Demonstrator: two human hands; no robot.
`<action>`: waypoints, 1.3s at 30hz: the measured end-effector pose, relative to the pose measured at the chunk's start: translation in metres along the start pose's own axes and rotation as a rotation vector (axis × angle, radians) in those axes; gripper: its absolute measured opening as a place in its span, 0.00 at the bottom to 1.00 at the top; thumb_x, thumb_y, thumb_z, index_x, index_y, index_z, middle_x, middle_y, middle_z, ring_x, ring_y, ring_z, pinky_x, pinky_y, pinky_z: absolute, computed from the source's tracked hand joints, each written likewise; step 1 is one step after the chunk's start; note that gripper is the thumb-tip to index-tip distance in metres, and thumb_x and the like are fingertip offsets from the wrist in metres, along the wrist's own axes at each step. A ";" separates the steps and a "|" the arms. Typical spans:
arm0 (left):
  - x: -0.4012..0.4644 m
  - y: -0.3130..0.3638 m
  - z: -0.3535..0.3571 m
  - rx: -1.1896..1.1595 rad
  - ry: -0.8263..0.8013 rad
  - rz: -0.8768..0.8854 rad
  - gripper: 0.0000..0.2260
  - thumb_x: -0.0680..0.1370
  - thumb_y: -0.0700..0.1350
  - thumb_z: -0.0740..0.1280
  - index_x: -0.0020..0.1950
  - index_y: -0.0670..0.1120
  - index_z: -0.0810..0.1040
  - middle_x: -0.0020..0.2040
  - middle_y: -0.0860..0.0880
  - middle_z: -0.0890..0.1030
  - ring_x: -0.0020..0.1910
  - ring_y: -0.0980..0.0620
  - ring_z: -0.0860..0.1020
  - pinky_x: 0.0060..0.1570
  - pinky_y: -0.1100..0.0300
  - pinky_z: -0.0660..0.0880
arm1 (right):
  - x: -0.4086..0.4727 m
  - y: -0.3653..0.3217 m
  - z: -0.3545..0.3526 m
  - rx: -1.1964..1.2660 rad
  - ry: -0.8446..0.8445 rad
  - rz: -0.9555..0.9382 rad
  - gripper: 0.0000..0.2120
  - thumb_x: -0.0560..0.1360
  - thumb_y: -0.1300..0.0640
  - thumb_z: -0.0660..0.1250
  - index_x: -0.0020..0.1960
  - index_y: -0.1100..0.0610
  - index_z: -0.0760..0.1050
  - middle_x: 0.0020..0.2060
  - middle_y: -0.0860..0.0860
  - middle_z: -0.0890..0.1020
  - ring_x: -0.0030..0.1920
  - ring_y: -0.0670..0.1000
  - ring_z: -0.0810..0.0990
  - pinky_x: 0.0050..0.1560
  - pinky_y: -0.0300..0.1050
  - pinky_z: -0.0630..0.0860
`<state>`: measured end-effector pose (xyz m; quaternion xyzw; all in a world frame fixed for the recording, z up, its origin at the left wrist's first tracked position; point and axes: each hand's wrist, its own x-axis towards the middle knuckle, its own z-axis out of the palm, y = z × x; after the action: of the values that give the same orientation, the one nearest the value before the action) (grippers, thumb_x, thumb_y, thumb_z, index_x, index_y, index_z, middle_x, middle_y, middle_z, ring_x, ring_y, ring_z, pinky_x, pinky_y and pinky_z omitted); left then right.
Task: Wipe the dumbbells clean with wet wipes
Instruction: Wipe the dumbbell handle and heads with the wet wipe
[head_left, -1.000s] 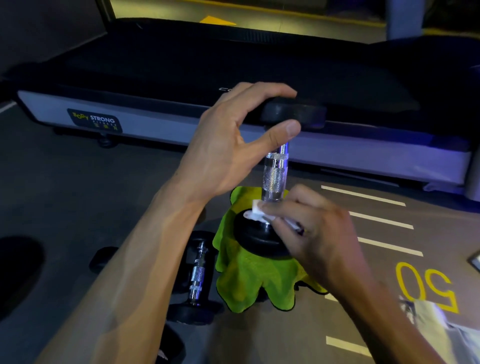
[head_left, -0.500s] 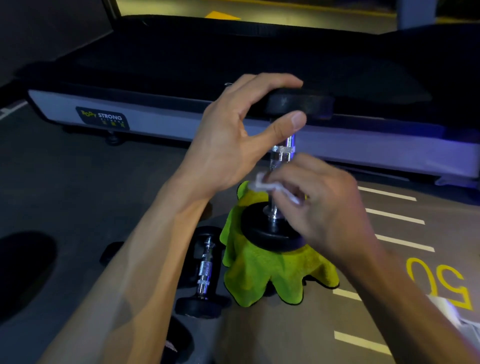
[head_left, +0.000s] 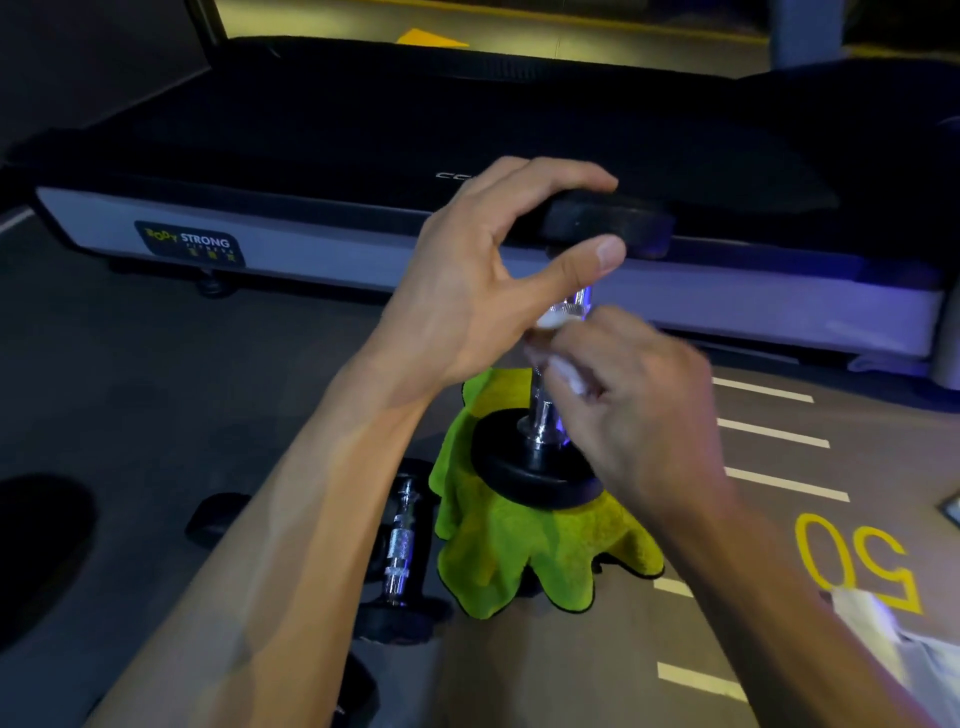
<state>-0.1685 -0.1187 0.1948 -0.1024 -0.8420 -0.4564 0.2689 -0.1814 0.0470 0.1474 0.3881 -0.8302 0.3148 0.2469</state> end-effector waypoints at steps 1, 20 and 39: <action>0.001 0.000 0.000 0.002 -0.003 0.000 0.17 0.80 0.52 0.74 0.67 0.49 0.82 0.58 0.54 0.80 0.61 0.55 0.79 0.66 0.60 0.73 | -0.011 0.001 0.001 0.030 -0.065 0.009 0.10 0.75 0.58 0.70 0.52 0.48 0.85 0.50 0.41 0.85 0.46 0.47 0.83 0.40 0.42 0.77; 0.003 -0.002 -0.006 -0.031 -0.027 -0.061 0.13 0.88 0.49 0.58 0.66 0.56 0.80 0.59 0.58 0.80 0.63 0.58 0.78 0.66 0.57 0.73 | 0.007 0.013 -0.004 -0.013 0.155 -0.056 0.10 0.80 0.64 0.71 0.60 0.58 0.85 0.48 0.56 0.80 0.43 0.56 0.78 0.41 0.51 0.76; -0.001 0.003 -0.003 -0.080 0.005 -0.054 0.13 0.88 0.48 0.59 0.66 0.52 0.82 0.58 0.57 0.80 0.63 0.57 0.78 0.67 0.57 0.73 | -0.019 0.003 0.005 -0.103 0.205 0.025 0.13 0.78 0.65 0.72 0.60 0.54 0.86 0.44 0.53 0.81 0.40 0.55 0.81 0.37 0.47 0.73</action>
<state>-0.1654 -0.1189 0.1977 -0.0890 -0.8247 -0.4972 0.2544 -0.1741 0.0544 0.1309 0.3301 -0.8206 0.3128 0.3462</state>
